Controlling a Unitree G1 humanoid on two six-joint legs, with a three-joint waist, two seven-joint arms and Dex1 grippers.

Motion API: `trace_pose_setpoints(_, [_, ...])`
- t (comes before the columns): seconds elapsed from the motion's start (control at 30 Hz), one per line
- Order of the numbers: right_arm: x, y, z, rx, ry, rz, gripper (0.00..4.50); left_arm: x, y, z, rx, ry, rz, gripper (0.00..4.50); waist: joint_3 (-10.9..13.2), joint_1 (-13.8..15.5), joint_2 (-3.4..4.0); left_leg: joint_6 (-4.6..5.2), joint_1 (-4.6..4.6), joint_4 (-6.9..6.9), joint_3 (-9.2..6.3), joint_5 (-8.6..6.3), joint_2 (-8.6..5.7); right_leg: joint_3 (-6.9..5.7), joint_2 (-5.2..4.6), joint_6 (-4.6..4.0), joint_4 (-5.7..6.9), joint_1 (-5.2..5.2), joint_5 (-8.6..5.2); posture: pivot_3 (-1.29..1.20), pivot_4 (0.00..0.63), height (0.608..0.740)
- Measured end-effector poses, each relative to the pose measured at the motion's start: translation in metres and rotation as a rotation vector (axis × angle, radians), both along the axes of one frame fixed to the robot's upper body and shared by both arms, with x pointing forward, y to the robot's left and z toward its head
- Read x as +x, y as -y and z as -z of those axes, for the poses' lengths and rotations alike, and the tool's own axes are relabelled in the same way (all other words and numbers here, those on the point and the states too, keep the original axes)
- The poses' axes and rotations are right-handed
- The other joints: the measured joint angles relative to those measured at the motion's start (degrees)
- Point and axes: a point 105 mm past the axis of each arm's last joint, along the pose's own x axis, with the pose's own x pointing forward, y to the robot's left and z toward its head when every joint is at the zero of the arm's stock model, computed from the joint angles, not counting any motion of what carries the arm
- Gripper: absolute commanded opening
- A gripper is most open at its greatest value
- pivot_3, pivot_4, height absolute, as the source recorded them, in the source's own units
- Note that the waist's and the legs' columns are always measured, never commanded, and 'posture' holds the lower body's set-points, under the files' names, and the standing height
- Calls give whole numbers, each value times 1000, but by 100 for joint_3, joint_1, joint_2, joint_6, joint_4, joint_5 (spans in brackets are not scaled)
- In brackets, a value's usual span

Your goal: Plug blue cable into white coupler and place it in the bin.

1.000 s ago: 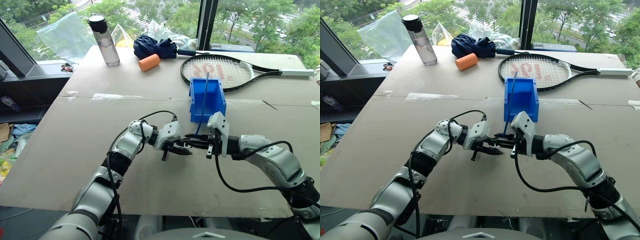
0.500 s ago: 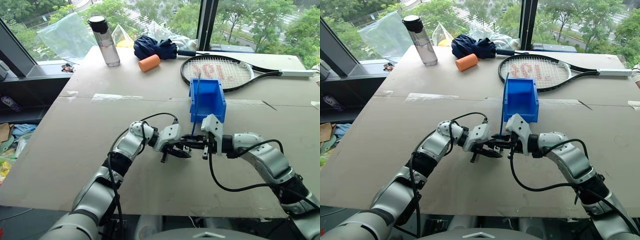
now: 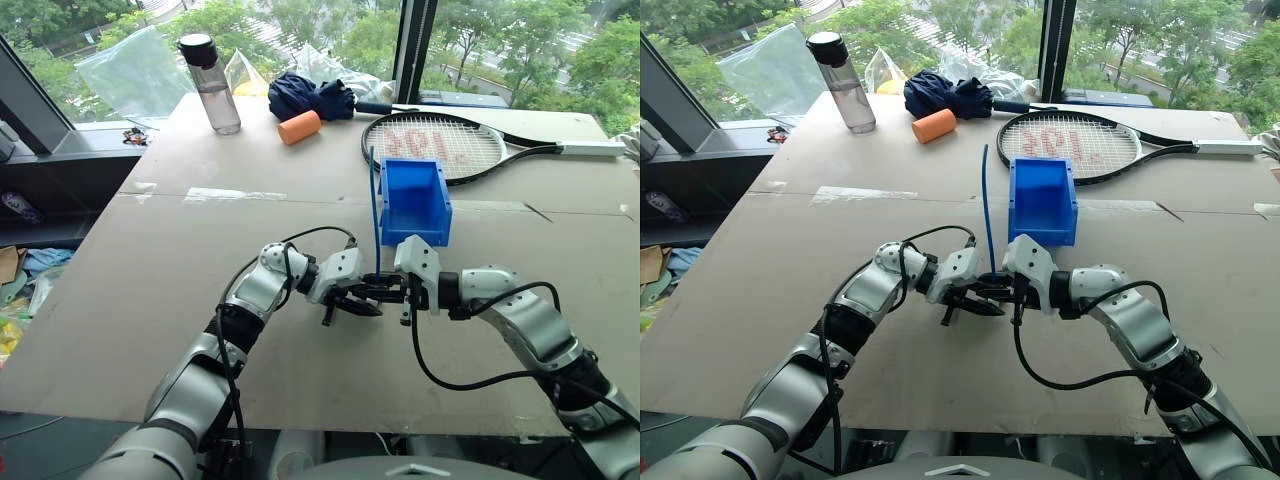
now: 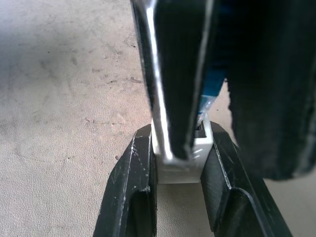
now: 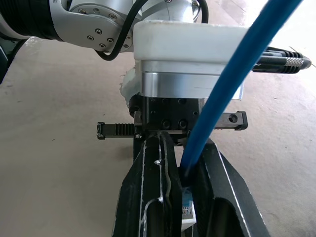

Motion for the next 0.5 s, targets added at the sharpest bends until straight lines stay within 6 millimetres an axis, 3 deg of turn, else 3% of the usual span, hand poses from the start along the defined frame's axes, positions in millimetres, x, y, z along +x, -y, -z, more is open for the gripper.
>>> trace_pose_setpoints(0.5, [-1,1,7,-39,52,-39,0,0,1,0,-1,-7,-3,574,-1,16,2,0,0,1,-5,0,0,-6,0,0,2,0,0,0,150,740])
